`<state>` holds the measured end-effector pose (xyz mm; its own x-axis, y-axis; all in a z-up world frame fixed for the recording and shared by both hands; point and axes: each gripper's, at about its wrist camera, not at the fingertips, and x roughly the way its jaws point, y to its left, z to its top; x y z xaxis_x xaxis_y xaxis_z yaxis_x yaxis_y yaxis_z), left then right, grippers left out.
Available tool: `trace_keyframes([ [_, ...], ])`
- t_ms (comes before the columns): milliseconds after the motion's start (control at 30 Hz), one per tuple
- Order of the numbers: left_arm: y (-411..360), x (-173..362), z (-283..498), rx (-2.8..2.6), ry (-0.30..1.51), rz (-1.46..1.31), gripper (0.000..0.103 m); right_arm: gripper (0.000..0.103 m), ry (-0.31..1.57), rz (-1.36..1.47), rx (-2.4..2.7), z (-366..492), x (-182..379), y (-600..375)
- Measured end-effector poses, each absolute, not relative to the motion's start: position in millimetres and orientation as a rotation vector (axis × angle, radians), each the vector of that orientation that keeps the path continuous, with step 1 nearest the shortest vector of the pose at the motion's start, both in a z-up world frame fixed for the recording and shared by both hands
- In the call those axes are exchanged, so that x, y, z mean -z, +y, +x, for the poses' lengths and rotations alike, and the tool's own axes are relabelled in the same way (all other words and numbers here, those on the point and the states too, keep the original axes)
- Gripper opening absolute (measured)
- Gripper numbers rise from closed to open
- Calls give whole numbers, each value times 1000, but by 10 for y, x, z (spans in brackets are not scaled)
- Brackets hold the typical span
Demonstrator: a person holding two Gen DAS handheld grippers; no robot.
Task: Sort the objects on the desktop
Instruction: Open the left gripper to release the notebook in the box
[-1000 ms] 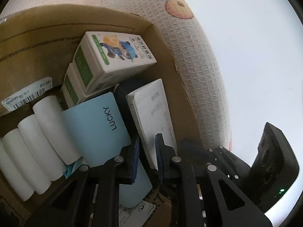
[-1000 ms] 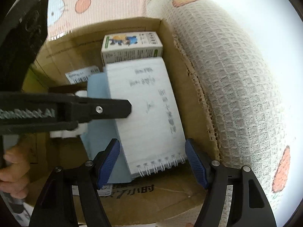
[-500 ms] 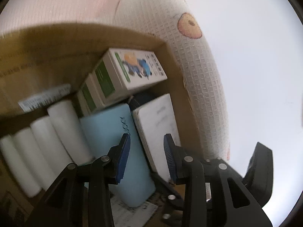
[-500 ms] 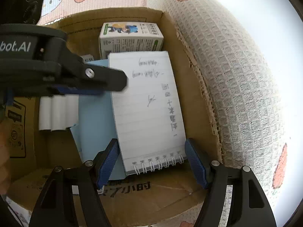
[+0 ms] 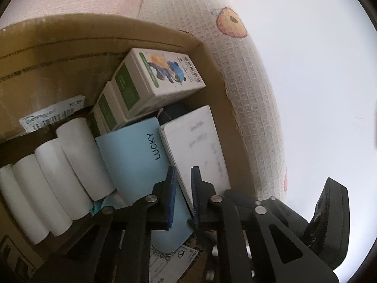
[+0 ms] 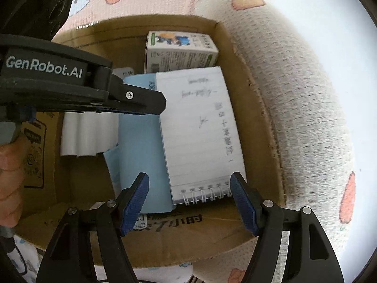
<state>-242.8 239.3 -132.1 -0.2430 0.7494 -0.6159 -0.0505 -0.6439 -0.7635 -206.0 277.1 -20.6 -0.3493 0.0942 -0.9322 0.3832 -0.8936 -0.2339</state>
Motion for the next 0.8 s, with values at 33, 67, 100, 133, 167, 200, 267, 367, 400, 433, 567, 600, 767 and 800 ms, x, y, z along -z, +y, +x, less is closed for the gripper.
trace_keyframes([
  [33,2425,1344,-2440,-1928,-846,-1487,13,49,651,1674,2367,-2065,221,2761],
  [67,2456,1368,-2455,-1918,-838,-1503,13,46,688,1681,2378,-2077,240,2751],
  [100,2490,1396,-2471,-1906,-835,-1517,13,45,701,1688,2376,-2093,254,2745],
  [133,2509,1409,-2481,-1898,-846,-1517,13,45,696,1687,2375,-2101,256,2743],
  [167,2519,1407,-2486,-1899,-851,-1515,13,45,690,1687,2376,-2115,254,2743],
  [200,2530,1401,-2491,-1905,-847,-1518,13,45,684,1683,2380,-2122,248,2745],
  [267,2546,1393,-2494,-1911,-833,-1515,13,45,668,1676,2384,-2138,236,2756],
  [367,2555,1384,-2505,-1910,-829,-1515,13,46,643,1681,2384,-2171,235,2762],
  [400,2559,1381,-2506,-1910,-826,-1516,13,46,649,1680,2385,-2179,239,2748],
  [433,2563,1370,-2503,-1915,-822,-1516,13,46,664,1678,2386,-2183,245,2725],
  [567,2575,1217,-2436,-2015,-739,-1530,22,46,690,1657,2402,-2182,215,2664],
  [600,2572,1163,-2409,-2039,-711,-1517,26,46,683,1651,2405,-2174,192,2655],
  [767,2470,848,-2219,-2169,-593,-1443,32,46,648,1591,2421,-2066,-20,2530],
  [800,2425,783,-2169,-2186,-586,-1425,32,46,642,1583,2427,-2048,-56,2498],
])
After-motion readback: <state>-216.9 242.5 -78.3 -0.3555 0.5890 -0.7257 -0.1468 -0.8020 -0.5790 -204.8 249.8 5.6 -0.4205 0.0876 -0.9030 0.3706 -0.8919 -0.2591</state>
